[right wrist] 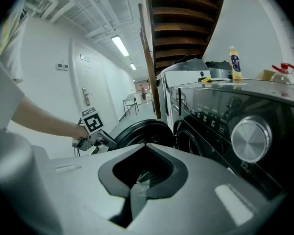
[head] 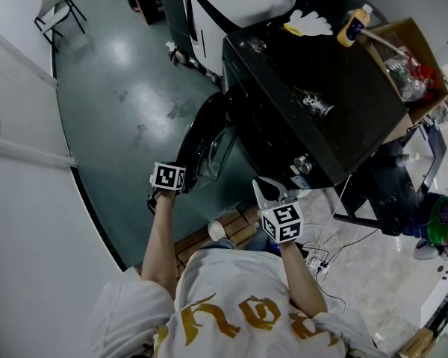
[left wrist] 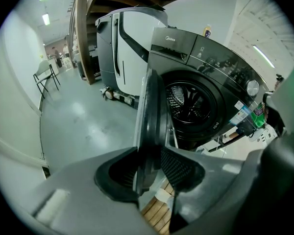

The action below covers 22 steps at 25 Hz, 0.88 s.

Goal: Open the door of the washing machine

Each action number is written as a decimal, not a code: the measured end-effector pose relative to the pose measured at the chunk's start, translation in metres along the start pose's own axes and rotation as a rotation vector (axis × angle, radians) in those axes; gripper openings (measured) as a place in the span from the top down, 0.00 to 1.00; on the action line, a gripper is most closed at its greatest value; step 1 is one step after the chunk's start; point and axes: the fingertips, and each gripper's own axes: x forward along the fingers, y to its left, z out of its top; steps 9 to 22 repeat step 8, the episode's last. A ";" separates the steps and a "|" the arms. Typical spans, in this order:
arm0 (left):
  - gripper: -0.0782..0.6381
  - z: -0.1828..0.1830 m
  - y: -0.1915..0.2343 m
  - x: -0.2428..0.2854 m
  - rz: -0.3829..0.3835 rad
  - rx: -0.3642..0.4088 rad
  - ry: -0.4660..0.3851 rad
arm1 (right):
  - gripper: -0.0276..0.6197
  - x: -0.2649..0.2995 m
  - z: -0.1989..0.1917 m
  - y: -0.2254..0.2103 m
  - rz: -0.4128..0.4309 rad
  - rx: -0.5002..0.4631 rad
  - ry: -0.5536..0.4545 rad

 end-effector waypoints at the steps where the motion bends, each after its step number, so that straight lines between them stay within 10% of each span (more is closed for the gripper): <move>1: 0.69 0.000 0.000 0.000 0.000 -0.001 0.000 | 0.95 0.000 0.000 0.000 0.000 0.000 0.001; 22: 0.69 0.000 0.002 0.001 0.004 -0.002 -0.009 | 0.95 0.001 -0.002 0.000 -0.001 0.001 0.003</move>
